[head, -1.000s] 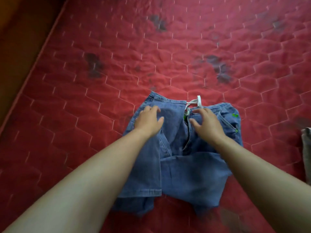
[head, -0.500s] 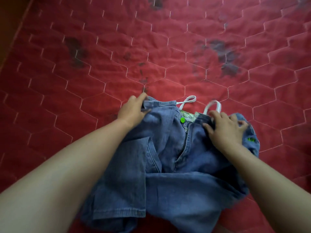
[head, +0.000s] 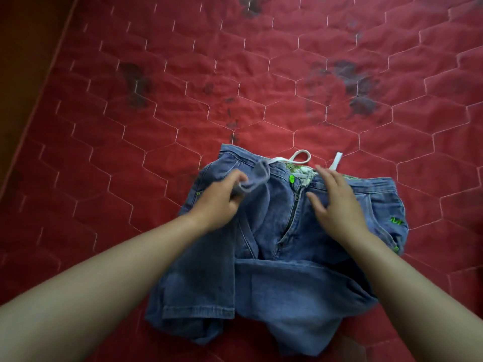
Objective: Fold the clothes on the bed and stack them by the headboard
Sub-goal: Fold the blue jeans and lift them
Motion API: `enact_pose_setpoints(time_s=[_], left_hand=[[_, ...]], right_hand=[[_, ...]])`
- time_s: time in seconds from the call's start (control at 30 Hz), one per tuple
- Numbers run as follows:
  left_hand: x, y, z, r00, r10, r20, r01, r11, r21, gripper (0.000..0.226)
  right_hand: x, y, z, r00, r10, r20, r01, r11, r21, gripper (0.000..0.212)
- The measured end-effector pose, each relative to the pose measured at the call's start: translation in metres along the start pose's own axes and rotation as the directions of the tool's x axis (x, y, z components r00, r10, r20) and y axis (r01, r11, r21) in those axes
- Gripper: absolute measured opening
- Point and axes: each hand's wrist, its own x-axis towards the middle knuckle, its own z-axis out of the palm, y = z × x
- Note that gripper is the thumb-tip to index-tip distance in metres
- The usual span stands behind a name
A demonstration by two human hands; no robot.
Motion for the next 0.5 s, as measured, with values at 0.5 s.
enact_pose_setpoints(time_s=[0.5], left_hand=[[0.084,0.019,0.005,1.000,-0.019,0.018,0.021,0.993,-0.117,0.030]], right_hand=[[0.031,0.029,-0.003,0.995,0.079,0.062,-0.074,0.994,-0.078,0.042]])
